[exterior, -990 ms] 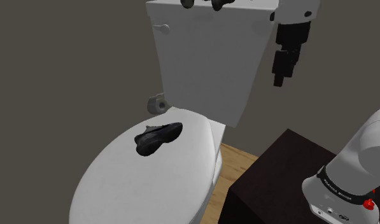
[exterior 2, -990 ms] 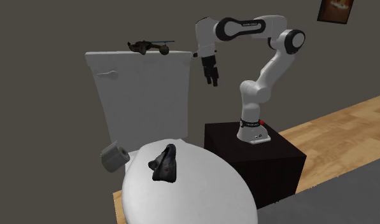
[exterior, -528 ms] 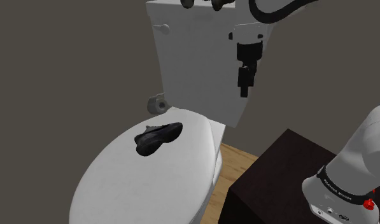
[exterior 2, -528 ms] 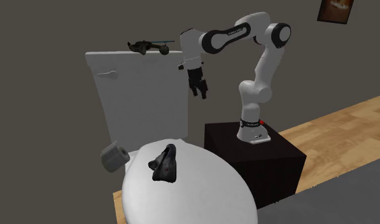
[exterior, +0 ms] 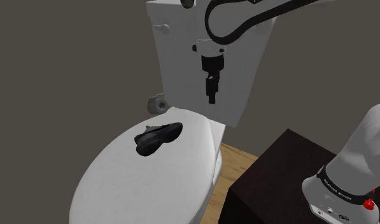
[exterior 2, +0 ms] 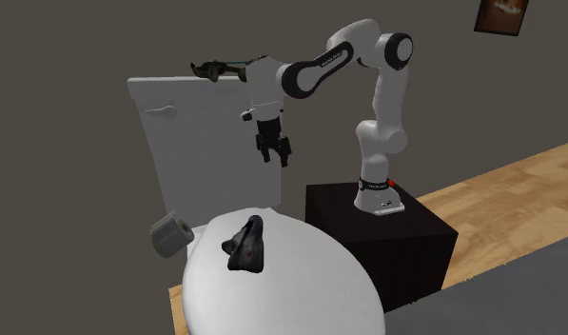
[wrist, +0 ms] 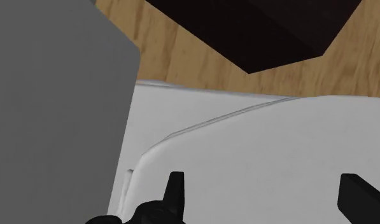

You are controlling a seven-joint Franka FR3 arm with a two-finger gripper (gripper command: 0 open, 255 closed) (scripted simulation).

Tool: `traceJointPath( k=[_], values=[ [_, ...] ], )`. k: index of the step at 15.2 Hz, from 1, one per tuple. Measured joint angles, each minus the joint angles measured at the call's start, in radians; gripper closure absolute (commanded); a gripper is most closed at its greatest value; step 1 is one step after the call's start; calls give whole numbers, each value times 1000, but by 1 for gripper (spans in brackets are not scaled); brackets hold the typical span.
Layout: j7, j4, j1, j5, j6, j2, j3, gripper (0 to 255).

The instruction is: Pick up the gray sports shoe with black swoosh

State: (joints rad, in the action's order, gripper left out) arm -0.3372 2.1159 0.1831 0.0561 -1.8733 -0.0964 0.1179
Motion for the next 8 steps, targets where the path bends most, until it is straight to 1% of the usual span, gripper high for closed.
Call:
traceJointPath(
  k=[2,8],
  values=[
    [-25,-36,15,-9,-25,61,15,0],
    [-79,-210,70,-52,-59,269,66,0]
  ],
)
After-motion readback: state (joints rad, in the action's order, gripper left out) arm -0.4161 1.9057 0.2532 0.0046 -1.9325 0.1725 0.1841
